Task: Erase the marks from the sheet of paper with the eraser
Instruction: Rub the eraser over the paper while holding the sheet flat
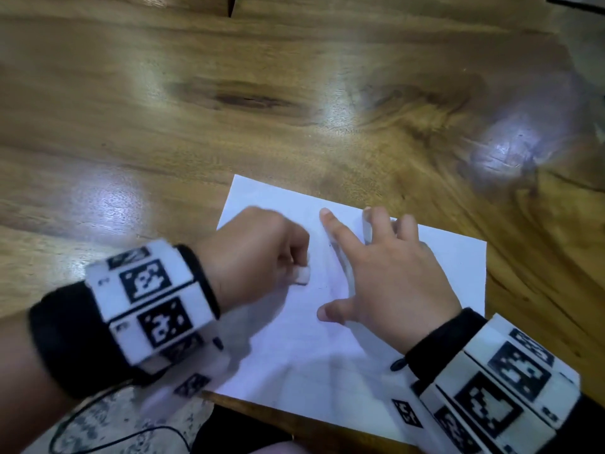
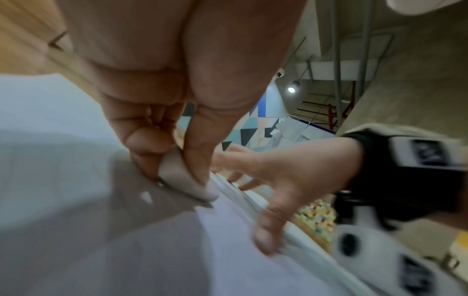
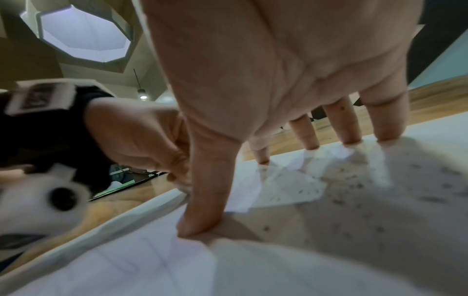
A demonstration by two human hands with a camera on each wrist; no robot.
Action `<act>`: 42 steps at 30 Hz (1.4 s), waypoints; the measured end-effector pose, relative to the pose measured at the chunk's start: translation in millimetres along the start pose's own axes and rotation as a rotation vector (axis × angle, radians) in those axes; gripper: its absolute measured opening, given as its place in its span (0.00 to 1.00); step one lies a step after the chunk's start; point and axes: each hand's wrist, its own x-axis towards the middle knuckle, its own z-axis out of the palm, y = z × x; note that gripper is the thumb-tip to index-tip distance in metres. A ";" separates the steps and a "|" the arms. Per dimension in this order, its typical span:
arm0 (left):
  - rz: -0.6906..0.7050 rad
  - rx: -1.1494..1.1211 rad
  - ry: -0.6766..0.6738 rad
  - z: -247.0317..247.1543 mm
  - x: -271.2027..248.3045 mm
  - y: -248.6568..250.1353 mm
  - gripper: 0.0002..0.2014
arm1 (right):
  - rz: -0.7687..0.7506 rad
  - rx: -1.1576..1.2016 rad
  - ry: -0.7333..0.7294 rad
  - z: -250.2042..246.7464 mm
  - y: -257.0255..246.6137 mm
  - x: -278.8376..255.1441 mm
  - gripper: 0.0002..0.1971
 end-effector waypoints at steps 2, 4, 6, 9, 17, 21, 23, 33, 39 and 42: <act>-0.027 -0.004 0.077 -11.6 18.1 2.3 0.03 | 0.008 -0.001 -0.002 0.5 0.5 1.5 0.56; -0.045 0.013 0.163 -19.0 32.9 6.5 0.03 | 0.006 -0.006 -0.005 1.5 1.0 1.8 0.56; -0.029 0.032 0.181 -14.5 29.6 10.8 0.03 | 0.006 -0.001 -0.004 2.4 1.8 1.4 0.56; 0.095 0.043 0.014 5.7 0.3 11.5 0.05 | 0.003 0.006 0.008 3.2 2.4 0.9 0.57; 0.027 0.051 0.172 -10.7 29.6 10.4 0.02 | 0.006 0.004 0.002 3.0 1.7 1.6 0.57; 0.107 0.058 0.069 11.3 -4.5 3.1 0.07 | -0.007 0.019 0.001 2.8 1.1 1.1 0.57; 0.116 0.053 0.069 18.9 -13.2 1.2 0.07 | -0.031 0.027 -0.017 1.8 4.6 -1.4 0.59; 0.062 0.047 0.139 -14.6 35.2 16.3 0.06 | -0.076 0.074 -0.087 -1.2 16.1 -8.8 0.65; 0.176 0.031 -0.089 27.2 -12.4 19.9 0.08 | -0.077 0.070 -0.062 2.9 17.3 -7.3 0.66; 0.166 0.048 -0.073 18.8 0.8 19.8 0.01 | -0.073 0.071 -0.066 2.6 16.8 -7.0 0.66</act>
